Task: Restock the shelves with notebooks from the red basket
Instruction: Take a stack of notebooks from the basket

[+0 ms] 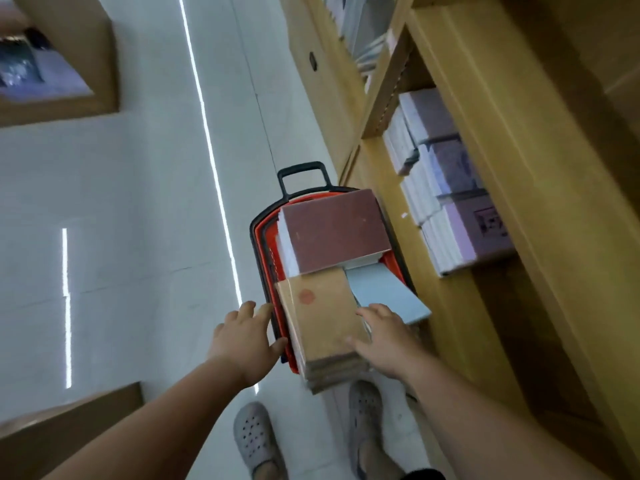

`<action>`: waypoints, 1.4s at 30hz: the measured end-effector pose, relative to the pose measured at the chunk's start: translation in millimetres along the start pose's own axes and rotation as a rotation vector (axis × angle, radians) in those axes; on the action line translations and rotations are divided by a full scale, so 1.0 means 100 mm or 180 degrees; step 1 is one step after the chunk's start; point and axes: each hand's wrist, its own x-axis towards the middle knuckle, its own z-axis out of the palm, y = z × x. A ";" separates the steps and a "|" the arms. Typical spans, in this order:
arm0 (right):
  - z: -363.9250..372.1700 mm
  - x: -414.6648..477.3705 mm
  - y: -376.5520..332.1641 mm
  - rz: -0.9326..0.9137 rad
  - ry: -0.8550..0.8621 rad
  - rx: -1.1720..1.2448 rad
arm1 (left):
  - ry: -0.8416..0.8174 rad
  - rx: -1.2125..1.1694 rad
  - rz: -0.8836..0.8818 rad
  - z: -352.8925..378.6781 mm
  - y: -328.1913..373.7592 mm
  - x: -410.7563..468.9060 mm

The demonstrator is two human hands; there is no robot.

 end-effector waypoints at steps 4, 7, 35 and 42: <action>0.35 0.56 0.07 -0.0243 0.0133 -0.0090 | -0.0031 -0.0151 0.0041 0.58 0.01 0.38; 0.55 0.89 0.16 -0.0392 0.0295 -0.0093 | 0.0054 -0.0742 -0.0124 0.96 0.08 0.66; 1.00 1.36 0.35 -0.0201 0.0180 0.1880 | 0.0191 -0.5059 -0.0647 1.63 0.32 0.97; 1.15 1.25 0.40 -0.0040 -0.0224 0.2381 | 0.0132 -0.4954 -0.0621 1.65 0.22 0.84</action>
